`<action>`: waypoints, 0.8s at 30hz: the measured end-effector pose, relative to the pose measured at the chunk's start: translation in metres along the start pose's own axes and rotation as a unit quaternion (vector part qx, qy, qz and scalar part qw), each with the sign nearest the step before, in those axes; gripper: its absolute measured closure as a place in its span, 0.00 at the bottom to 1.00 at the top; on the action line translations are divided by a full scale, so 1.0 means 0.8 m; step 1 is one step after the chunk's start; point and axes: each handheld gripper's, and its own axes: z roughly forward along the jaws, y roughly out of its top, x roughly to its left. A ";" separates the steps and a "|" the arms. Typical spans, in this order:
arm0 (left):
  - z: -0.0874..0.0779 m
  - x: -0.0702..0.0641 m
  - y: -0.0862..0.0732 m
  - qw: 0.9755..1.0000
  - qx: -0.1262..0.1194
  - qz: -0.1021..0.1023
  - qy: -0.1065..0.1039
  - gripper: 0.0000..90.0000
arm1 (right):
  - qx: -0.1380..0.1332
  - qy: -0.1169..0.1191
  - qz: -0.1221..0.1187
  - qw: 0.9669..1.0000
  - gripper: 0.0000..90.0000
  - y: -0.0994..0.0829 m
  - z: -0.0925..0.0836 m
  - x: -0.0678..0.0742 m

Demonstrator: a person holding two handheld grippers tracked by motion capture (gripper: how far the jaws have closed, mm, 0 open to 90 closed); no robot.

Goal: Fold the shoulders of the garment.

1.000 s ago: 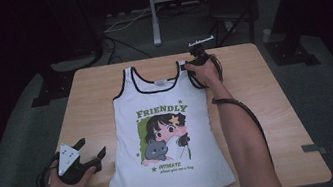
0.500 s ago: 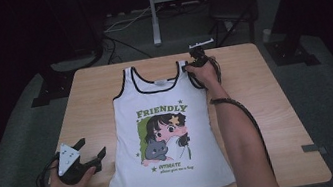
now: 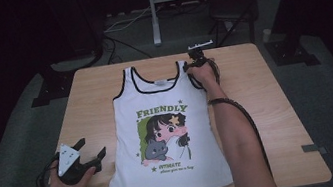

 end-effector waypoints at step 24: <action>0.000 0.001 0.000 1.000 0.001 -0.002 -0.001 0.23 | -0.087 0.103 0.024 0.991 0.94 0.005 -0.046 0.012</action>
